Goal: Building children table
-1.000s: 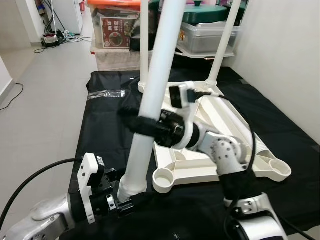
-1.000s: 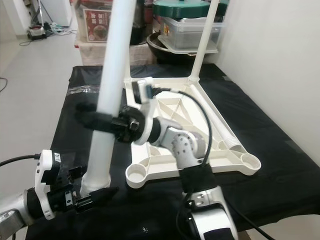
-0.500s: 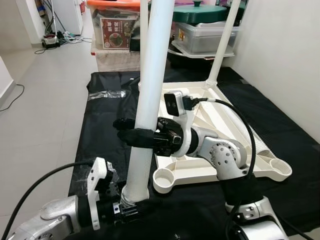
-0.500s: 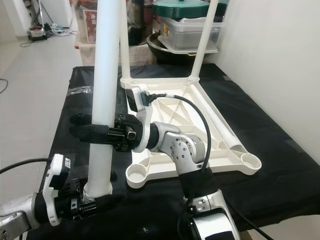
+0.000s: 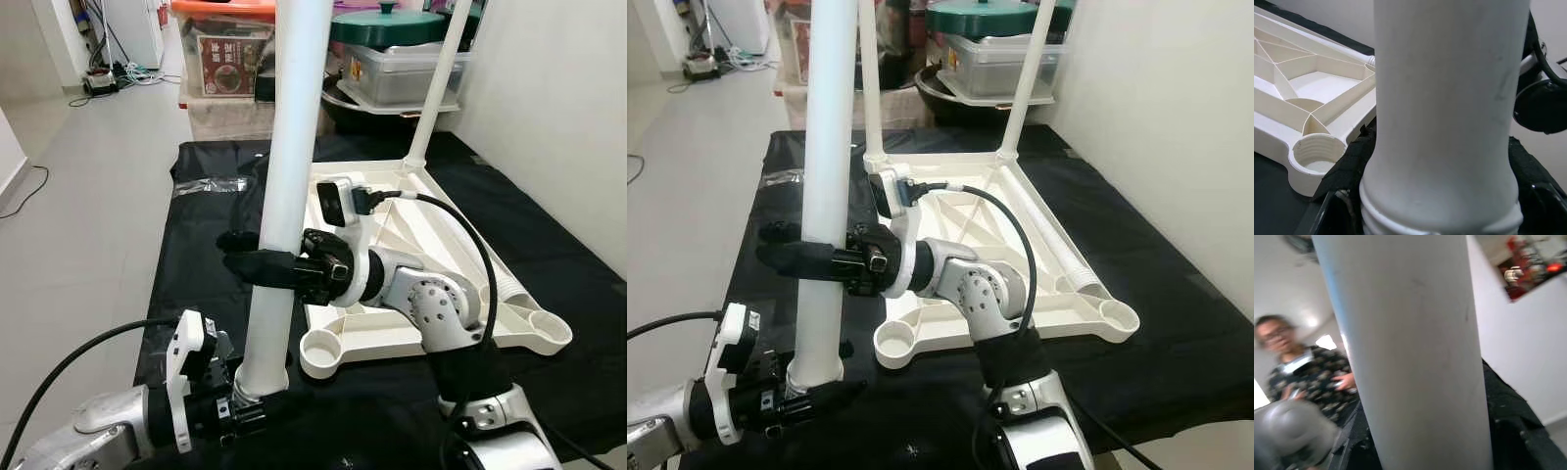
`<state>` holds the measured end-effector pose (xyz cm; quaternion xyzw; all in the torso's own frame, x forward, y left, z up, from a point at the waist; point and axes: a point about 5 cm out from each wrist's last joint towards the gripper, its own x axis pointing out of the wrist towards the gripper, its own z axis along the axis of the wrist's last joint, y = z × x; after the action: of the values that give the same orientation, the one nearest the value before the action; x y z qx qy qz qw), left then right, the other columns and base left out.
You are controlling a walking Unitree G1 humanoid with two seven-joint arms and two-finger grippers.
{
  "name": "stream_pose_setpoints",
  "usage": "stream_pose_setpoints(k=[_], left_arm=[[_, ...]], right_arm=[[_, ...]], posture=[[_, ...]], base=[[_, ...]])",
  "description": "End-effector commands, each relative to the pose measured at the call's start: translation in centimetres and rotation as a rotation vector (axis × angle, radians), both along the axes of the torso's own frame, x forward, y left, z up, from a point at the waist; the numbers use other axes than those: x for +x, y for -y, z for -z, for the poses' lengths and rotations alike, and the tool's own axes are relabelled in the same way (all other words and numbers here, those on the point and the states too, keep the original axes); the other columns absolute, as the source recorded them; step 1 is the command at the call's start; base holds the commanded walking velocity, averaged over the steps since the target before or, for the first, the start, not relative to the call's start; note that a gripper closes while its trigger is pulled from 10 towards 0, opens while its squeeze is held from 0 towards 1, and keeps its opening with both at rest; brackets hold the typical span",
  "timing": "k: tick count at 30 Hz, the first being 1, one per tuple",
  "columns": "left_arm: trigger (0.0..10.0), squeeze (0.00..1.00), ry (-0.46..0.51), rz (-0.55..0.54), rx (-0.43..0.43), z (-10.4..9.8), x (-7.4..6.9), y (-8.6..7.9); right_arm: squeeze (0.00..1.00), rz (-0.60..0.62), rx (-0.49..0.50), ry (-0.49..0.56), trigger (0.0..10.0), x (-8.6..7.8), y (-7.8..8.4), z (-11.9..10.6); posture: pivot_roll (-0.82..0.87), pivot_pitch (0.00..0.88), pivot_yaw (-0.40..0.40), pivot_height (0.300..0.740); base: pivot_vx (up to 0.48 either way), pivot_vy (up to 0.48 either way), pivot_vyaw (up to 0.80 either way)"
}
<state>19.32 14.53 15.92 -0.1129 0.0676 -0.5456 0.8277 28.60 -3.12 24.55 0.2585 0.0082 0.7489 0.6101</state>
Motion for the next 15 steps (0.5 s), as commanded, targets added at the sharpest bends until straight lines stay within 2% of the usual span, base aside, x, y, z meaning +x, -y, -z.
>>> stream_pose_setpoints(k=[1, 4, 6, 7, 8, 10, 12, 14, 15], left_arm=[[10.0, 0.00, -0.009, -0.027, 0.018, 0.4, 0.2, 0.1], [10.0, 0.00, 0.038, -0.100, 0.057, 0.1, 0.9, -0.5], [10.0, 0.00, 0.054, -0.130, 0.075, 0.0, 1.2, -0.9], [10.0, 0.00, 0.069, -0.180, 0.104, 0.0, 1.6, -1.3], [10.0, 0.00, 0.085, -0.263, 0.148, -0.1, 2.3, -1.9], [10.0, 0.00, 0.111, -0.384, 0.219, -0.2, 3.3, -2.9], [10.0, 0.00, 0.122, -0.421, 0.244, -0.3, 3.5, -3.3], [10.0, 0.00, 0.183, -0.568, 0.411, 0.1, 4.9, -4.2], [10.0, 0.00, 0.183, -0.568, 0.411, 0.1, 4.9, -4.2]], right_arm=[[1.00, 0.112, -0.022, -0.036, 10.0, 1.0, 0.0, -0.2], [1.00, 0.262, -0.049, -0.024, 10.0, 2.0, 0.1, -0.2], [1.00, 0.295, -0.061, -0.025, 10.0, 2.1, 0.1, -0.2], [0.82, 0.335, -0.074, -0.029, 10.0, 2.4, 0.1, -0.1], [0.00, 0.389, -0.098, -0.042, 10.0, 2.7, 0.0, 0.0], [0.00, 0.440, -0.119, -0.061, 10.0, 3.0, -0.1, 0.2], [0.00, 0.442, -0.119, -0.068, 10.0, 2.9, -0.2, 0.2], [0.00, 0.515, -0.163, -0.133, 10.0, 3.2, -0.5, 1.2], [0.00, 0.515, -0.163, -0.133, 10.0, 3.2, -0.5, 1.2]], posture=[[0.11, 0.000, -0.052, 0.740], [0.11, 0.000, -0.052, 0.740], [0.12, 0.000, -0.057, 0.740], [0.12, 0.000, -0.057, 0.740], [0.11, 0.000, -0.052, 0.740], [0.11, 0.000, -0.050, 0.740], [0.11, 0.000, -0.050, 0.740], [0.11, 0.000, -0.054, 0.740], [0.11, 0.000, -0.054, 0.740]], base=[[0.000, 0.000, 0.00], [0.000, 0.000, 0.00], [0.000, 0.000, 0.00], [0.000, 0.000, 0.00], [0.000, 0.000, 0.00], [0.000, 0.000, 0.00], [0.000, 0.000, 0.00], [0.000, 0.000, 0.00], [0.000, 0.000, 0.00]])
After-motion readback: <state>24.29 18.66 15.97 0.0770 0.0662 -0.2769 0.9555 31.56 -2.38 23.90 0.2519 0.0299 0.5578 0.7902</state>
